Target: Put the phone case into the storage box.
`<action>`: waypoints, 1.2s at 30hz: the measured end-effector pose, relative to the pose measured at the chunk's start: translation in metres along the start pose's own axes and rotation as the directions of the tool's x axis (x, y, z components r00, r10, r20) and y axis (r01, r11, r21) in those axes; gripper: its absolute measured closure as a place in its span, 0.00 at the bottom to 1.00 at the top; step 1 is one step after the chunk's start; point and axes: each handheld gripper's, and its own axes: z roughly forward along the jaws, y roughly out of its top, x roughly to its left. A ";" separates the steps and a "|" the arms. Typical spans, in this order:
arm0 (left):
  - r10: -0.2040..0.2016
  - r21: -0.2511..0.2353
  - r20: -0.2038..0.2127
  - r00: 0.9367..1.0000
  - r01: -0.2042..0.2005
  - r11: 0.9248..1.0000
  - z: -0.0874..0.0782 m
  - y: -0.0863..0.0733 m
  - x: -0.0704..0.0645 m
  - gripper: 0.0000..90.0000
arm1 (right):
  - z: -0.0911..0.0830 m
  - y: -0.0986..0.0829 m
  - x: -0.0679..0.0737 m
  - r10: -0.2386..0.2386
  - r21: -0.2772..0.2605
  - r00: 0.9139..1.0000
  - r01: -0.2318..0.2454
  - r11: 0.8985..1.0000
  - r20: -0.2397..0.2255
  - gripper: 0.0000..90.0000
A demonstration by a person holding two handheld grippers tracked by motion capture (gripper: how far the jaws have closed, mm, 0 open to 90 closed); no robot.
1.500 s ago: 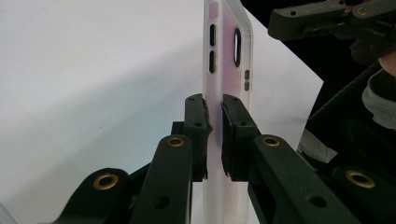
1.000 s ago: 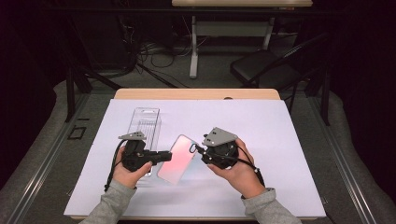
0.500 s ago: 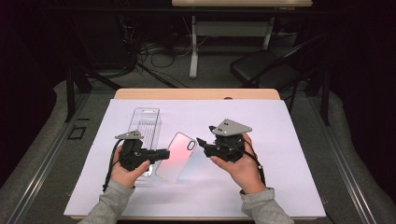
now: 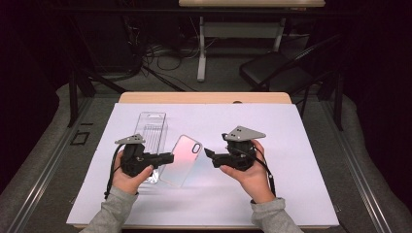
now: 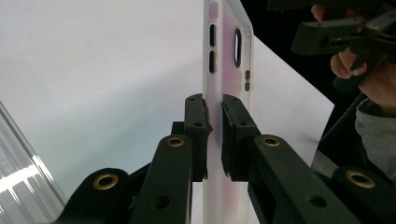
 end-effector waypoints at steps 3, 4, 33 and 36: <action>0.005 -0.007 -0.005 1.000 -0.005 1.000 -0.001 0.000 0.001 0.91 | 0.001 -0.004 0.001 0.027 0.001 0.999 -0.027 1.000 -0.033 0.25; 0.005 -0.009 -0.008 1.000 -0.005 1.000 -0.002 0.000 0.001 0.91 | 0.001 -0.004 0.001 0.027 0.001 0.999 -0.027 1.000 -0.033 0.25; 0.020 -0.069 -0.026 0.999 -0.022 0.997 -0.010 0.002 0.000 0.91 | 0.003 -0.011 0.007 0.065 0.019 0.994 -0.064 0.998 -0.091 0.27; 0.024 -0.075 -0.026 0.999 -0.026 0.997 -0.011 0.002 -0.001 0.91 | 0.004 -0.012 0.008 0.075 0.017 0.992 -0.074 0.997 -0.100 0.27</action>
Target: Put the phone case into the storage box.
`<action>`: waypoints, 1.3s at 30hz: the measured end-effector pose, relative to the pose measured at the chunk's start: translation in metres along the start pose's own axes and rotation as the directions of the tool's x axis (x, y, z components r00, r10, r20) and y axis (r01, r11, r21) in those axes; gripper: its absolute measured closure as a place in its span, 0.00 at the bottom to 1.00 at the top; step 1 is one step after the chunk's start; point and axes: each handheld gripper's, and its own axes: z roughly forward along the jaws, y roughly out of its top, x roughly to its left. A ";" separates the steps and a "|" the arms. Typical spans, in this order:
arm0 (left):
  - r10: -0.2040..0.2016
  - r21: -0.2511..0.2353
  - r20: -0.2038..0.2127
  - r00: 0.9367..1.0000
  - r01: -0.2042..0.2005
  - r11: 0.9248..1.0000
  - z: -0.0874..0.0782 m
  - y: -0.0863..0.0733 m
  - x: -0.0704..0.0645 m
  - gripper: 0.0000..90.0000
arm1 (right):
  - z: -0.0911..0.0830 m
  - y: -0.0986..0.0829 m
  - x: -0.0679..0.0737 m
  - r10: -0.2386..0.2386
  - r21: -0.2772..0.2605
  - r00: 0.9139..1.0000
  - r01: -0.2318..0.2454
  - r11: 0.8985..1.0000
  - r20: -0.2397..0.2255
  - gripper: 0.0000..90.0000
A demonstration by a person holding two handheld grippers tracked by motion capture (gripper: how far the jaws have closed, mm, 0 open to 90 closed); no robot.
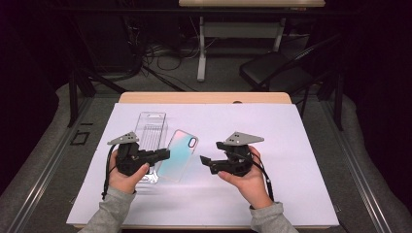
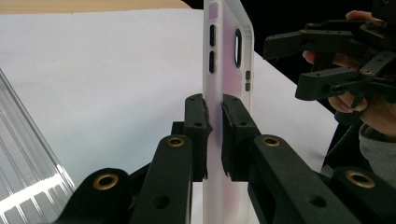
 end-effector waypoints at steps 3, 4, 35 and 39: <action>0.003 -0.008 0.005 1.000 -0.003 1.000 0.000 0.000 0.000 0.91 | 0.001 -0.001 0.000 0.008 0.002 1.000 -0.008 1.000 -0.013 0.27; 0.005 -0.008 0.008 1.000 -0.005 1.000 0.000 0.000 -0.001 0.91 | 0.001 -0.001 0.000 0.009 0.002 1.000 -0.009 1.000 -0.019 0.27; 0.030 -0.048 0.023 0.999 -0.029 0.998 0.008 -0.006 -0.009 0.91 | 0.014 -0.012 0.002 0.135 0.020 0.981 -0.133 0.991 -0.138 0.40; 0.034 -0.054 0.022 0.999 -0.033 0.998 0.008 -0.006 -0.009 0.91 | 0.014 -0.014 0.001 0.183 0.025 0.970 -0.182 0.983 -0.157 0.44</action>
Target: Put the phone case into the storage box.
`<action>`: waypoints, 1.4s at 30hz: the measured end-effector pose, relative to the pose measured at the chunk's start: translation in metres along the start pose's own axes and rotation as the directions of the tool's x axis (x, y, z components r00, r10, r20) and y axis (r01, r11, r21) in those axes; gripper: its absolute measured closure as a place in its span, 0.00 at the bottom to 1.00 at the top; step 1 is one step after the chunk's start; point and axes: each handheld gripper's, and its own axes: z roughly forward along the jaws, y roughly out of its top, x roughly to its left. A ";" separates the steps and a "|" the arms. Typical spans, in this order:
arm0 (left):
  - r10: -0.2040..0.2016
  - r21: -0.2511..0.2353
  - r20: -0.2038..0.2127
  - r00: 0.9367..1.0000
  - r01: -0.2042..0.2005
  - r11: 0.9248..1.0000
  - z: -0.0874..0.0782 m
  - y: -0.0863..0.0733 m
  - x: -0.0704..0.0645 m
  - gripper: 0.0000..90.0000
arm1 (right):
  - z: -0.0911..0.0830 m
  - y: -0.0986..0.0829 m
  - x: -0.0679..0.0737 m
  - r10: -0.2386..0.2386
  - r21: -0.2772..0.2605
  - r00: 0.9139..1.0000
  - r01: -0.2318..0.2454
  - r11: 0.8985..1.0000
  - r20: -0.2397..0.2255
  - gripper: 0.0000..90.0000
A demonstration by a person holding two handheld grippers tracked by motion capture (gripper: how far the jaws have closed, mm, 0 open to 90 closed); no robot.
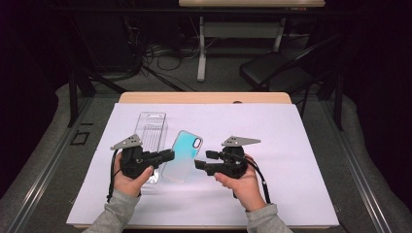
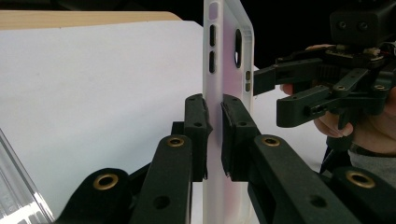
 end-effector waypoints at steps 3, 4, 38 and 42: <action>-0.002 -0.004 -0.001 1.000 0.002 1.000 -0.001 0.000 0.000 0.91 | -0.001 0.000 -0.001 0.013 -0.002 1.000 -0.013 1.000 -0.008 0.45; 0.000 -0.005 -0.001 1.000 0.000 1.000 -0.001 0.000 0.000 0.91 | -0.001 0.000 -0.001 0.011 -0.005 1.000 -0.011 1.000 -0.006 0.45; -0.002 -0.024 0.003 1.000 0.002 1.000 0.006 -0.006 -0.003 0.91 | 0.003 -0.004 -0.006 0.139 0.041 0.988 -0.136 0.990 -0.074 0.53; 0.002 -0.024 0.005 1.000 -0.001 1.000 0.007 -0.006 -0.004 0.91 | 0.005 -0.006 -0.006 0.159 0.046 0.984 -0.156 0.987 -0.083 0.55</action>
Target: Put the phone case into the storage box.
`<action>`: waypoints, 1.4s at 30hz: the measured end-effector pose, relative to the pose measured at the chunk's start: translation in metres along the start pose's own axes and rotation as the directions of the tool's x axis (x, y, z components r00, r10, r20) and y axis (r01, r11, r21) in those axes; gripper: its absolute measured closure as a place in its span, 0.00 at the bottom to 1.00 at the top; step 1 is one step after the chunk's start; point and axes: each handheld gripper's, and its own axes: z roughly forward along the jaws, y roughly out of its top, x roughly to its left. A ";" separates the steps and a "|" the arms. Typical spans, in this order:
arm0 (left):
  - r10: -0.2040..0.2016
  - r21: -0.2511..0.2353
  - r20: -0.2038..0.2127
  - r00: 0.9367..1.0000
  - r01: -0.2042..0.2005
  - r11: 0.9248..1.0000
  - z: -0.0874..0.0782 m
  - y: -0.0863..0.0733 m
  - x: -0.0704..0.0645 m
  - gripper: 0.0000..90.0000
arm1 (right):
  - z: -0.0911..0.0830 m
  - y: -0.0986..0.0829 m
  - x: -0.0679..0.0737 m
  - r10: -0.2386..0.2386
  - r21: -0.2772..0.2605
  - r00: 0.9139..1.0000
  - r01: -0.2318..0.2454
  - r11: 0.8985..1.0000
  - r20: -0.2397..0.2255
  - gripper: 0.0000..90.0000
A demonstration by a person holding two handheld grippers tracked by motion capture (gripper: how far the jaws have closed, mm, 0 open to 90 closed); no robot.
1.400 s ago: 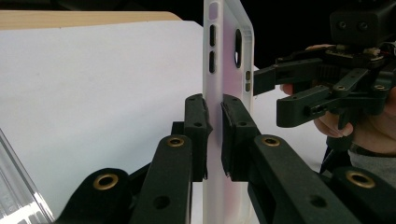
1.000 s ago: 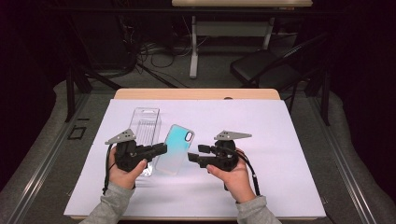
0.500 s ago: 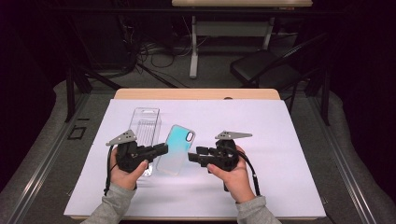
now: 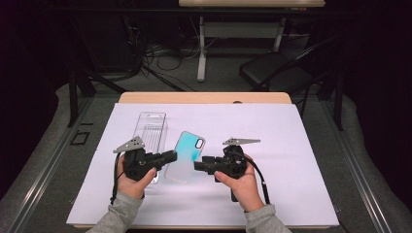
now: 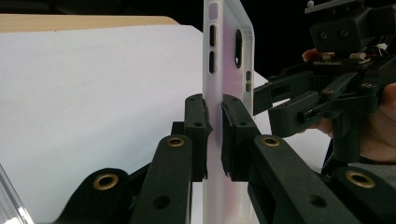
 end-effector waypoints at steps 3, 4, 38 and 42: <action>0.004 0.000 0.001 1.000 -0.004 1.000 0.000 0.000 0.000 0.91 | 0.000 0.000 0.000 0.011 0.000 1.000 -0.011 1.000 -0.002 0.56; 0.005 0.001 0.001 1.000 -0.005 1.000 0.000 0.000 -0.001 0.91 | 0.000 -0.001 0.000 0.019 -0.001 1.000 -0.019 1.000 -0.004 0.56; 0.012 -0.012 0.010 1.000 -0.012 1.000 0.004 -0.003 -0.006 0.91 | 0.003 -0.004 -0.003 0.095 0.025 0.995 -0.094 0.995 -0.039 0.71; 0.008 -0.018 0.006 1.000 -0.008 1.000 0.006 -0.005 -0.007 0.91 | 0.002 -0.004 -0.004 0.112 0.000 0.992 -0.112 0.994 -0.052 0.72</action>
